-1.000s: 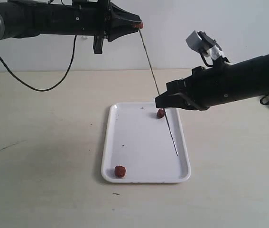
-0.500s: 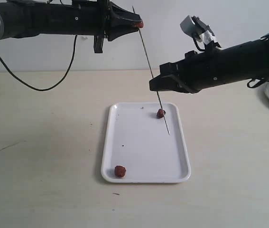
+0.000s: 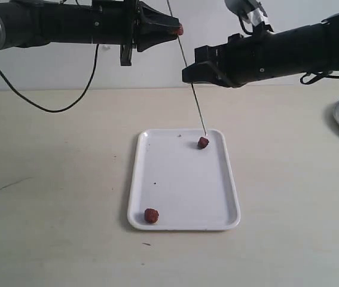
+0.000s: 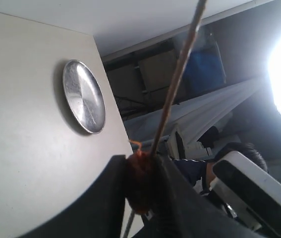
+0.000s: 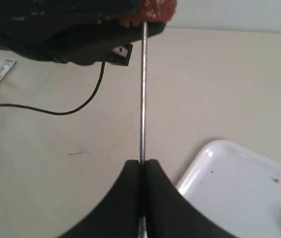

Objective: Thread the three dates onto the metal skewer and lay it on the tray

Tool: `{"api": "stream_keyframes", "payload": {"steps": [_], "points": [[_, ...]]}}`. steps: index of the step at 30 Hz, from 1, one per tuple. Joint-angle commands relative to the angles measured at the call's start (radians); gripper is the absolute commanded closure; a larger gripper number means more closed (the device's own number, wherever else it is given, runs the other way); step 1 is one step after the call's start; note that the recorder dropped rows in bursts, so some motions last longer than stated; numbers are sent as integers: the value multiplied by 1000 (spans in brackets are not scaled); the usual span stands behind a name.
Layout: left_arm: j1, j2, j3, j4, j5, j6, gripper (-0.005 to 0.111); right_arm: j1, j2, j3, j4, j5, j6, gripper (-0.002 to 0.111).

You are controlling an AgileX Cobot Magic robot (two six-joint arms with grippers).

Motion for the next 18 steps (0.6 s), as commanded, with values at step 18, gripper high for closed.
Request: {"api": "stream_keyframes", "payload": {"steps": [18], "points": [[3,-7,3,0,53,124,48,2,6,-57,42,-65,14,108]]}}
